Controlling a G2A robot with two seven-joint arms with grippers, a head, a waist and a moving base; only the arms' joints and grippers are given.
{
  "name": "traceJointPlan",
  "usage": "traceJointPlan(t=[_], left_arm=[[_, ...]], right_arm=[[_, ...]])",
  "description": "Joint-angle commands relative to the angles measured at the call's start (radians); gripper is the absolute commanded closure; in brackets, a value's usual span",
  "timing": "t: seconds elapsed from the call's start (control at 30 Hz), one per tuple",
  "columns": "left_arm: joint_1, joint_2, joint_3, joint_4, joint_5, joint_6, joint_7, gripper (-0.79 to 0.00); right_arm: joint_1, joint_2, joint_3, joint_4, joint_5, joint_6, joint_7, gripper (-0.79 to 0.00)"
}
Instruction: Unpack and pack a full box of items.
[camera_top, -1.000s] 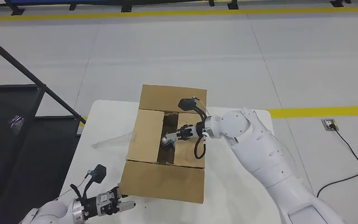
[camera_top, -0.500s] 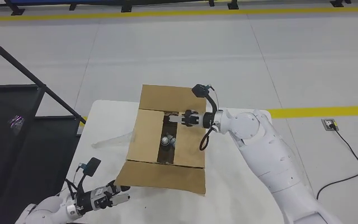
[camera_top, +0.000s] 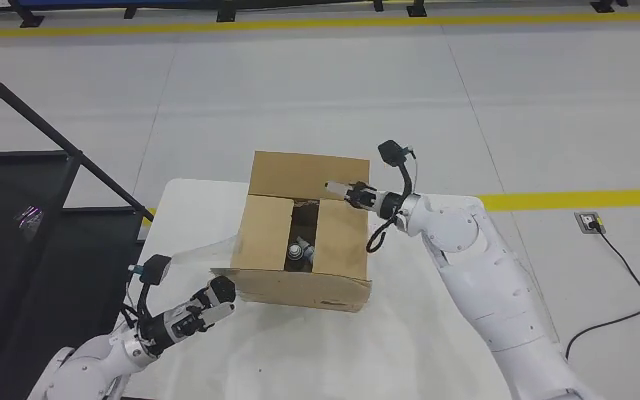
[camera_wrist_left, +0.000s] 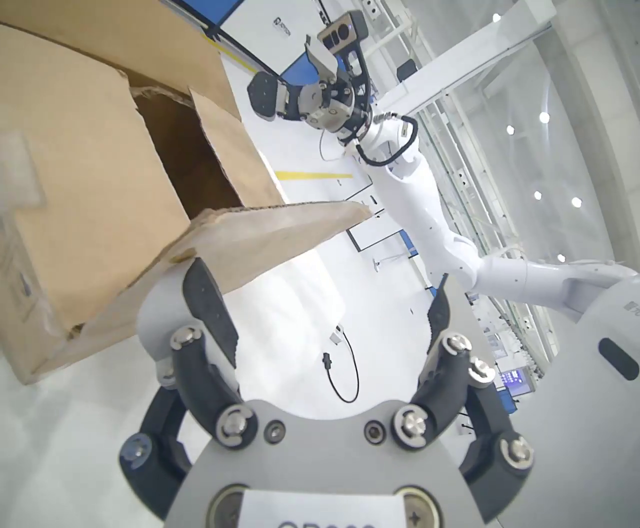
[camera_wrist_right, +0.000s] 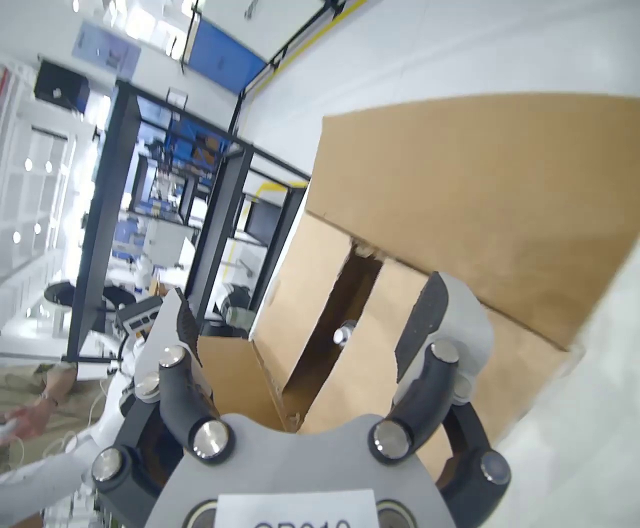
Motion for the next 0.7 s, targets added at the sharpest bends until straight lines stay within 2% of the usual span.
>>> traceJointPlan(t=[0.0,0.2,0.43,0.67], left_arm=[[-0.017,-0.004,0.019,0.0,0.045,0.038,0.043,-0.785],[-0.071,-0.018,0.085,0.024,0.135,0.115,0.126,-0.785],[-0.113,-0.029,0.132,0.06,0.198,0.16,0.179,-0.785],[-0.124,-0.034,0.147,0.073,0.228,0.172,0.198,-0.785]], right_arm=[[0.014,-0.002,0.009,0.051,-0.029,0.045,-0.106,-0.785],[0.121,-0.022,-0.01,0.294,-0.018,0.025,-0.172,-0.785],[0.252,-0.079,-0.068,0.59,0.086,-0.083,-0.118,-0.785],[0.313,-0.118,-0.062,0.74,0.231,-0.281,-0.009,-0.785]])
